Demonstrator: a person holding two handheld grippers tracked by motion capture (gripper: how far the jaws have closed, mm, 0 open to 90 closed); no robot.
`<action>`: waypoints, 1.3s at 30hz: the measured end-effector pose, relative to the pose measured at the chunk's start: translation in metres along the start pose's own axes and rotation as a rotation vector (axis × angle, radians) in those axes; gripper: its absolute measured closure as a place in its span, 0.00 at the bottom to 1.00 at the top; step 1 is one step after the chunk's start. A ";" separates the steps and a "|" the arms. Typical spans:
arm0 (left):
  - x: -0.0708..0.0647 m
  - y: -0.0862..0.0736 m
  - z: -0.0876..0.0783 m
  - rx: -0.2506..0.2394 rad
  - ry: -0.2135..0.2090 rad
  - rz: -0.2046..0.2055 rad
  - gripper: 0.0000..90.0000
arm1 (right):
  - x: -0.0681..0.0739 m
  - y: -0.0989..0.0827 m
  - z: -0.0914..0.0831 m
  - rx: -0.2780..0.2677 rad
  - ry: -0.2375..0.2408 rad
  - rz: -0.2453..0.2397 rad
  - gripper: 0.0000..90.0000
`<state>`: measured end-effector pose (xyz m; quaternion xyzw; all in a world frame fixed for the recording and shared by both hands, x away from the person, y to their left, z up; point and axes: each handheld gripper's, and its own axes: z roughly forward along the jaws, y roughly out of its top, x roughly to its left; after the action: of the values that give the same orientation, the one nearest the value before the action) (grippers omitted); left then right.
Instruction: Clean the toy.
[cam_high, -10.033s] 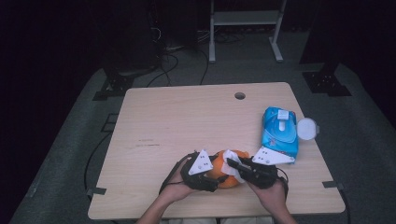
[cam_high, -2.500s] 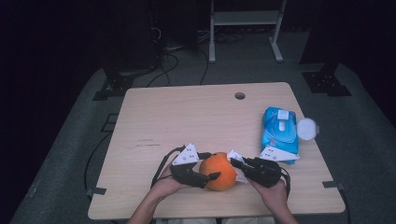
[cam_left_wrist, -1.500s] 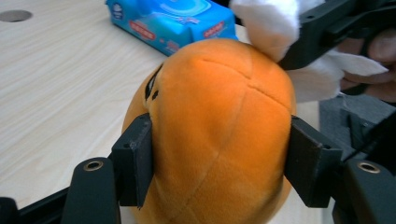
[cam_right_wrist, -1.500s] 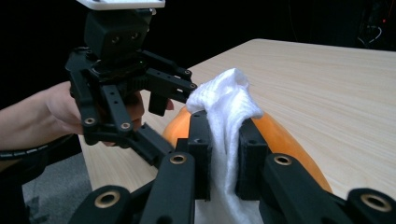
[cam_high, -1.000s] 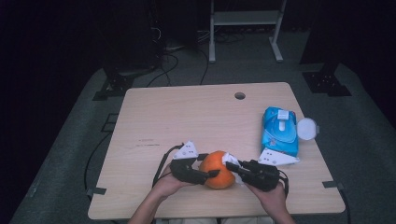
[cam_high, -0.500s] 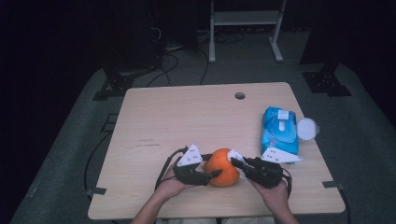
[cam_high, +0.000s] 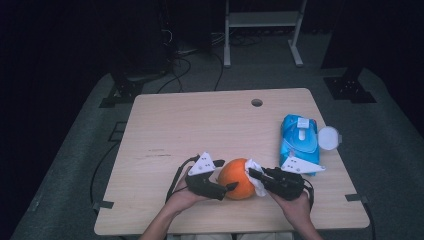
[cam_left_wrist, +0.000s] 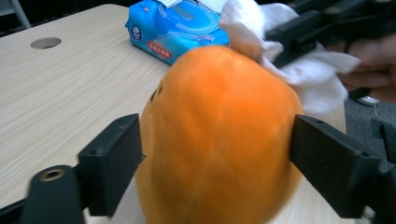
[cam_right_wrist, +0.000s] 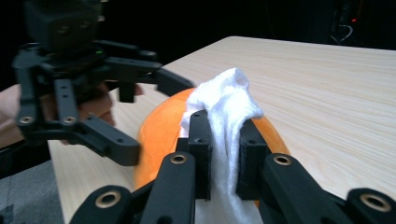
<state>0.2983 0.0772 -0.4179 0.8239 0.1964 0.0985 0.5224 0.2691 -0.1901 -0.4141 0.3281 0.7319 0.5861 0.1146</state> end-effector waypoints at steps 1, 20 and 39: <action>-0.002 -0.001 0.003 0.009 -0.013 0.011 0.16 | 0.003 0.000 0.001 0.001 0.015 0.002 0.87; -0.011 -0.003 0.010 0.016 -0.014 0.021 0.33 | 0.016 0.003 0.005 0.013 0.039 -0.075 0.88; -0.025 -0.004 0.014 0.062 -0.062 0.140 0.37 | 0.015 0.010 0.004 0.052 -0.042 -0.146 0.87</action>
<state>0.2803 0.0568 -0.4267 0.8540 0.1251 0.1032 0.4944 0.2637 -0.1764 -0.4030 0.2890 0.7663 0.5498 0.1639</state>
